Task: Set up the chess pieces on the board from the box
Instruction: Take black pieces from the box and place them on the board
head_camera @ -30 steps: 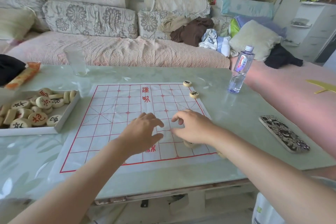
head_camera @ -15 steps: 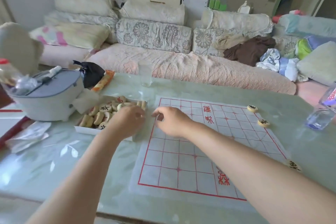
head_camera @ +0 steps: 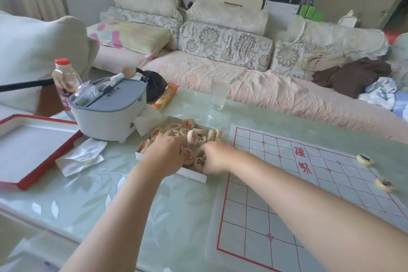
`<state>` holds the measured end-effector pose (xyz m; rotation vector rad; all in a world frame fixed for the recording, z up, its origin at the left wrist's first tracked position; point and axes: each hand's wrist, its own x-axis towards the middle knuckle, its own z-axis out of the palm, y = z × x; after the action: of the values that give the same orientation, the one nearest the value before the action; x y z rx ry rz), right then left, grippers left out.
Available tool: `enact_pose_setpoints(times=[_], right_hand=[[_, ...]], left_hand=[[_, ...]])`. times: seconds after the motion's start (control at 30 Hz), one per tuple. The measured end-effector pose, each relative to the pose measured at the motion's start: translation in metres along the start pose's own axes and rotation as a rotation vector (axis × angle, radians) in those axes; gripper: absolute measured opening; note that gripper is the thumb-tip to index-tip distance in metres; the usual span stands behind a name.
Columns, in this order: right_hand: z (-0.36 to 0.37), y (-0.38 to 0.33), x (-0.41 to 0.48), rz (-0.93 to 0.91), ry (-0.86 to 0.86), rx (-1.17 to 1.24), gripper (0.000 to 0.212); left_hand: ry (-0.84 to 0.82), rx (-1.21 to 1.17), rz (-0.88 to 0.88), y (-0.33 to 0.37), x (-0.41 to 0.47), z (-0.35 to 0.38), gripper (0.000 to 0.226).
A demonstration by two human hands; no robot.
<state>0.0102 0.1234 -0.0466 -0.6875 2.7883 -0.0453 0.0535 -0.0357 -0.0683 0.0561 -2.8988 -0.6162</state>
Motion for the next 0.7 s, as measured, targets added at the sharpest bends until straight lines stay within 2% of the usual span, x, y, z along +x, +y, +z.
enact_pose_setpoints(times=[0.1, 0.2, 0.3, 0.43, 0.57, 0.7], right_hand=[[-0.002, 0.0, 0.0, -0.003, 0.04, 0.002, 0.03], [-0.011, 0.004, -0.003, -0.037, 0.108, 0.055, 0.045], [-0.019, 0.004, -0.004, -0.126, 0.208, 0.24, 0.051], [-0.026, -0.008, -0.007, -0.254, 0.337, 0.442, 0.057], [-0.022, -0.02, -0.004, -0.243, 0.309, 0.563, 0.055], [-0.008, -0.023, 0.005, -0.163, 0.224, 0.333, 0.031]], left_hand=[[-0.031, -0.057, 0.024, -0.004, 0.002, -0.006, 0.033], [-0.049, -0.13, 0.006, -0.005, 0.003, -0.014, 0.03], [-0.026, -0.253, -0.041, 0.0, 0.001, -0.019, 0.022], [0.063, -0.495, -0.082, 0.011, -0.002, -0.028, 0.026], [0.129, -0.557, -0.245, -0.001, -0.002, -0.031, 0.028], [0.245, -0.37, -0.314, -0.017, -0.005, -0.036, 0.027]])
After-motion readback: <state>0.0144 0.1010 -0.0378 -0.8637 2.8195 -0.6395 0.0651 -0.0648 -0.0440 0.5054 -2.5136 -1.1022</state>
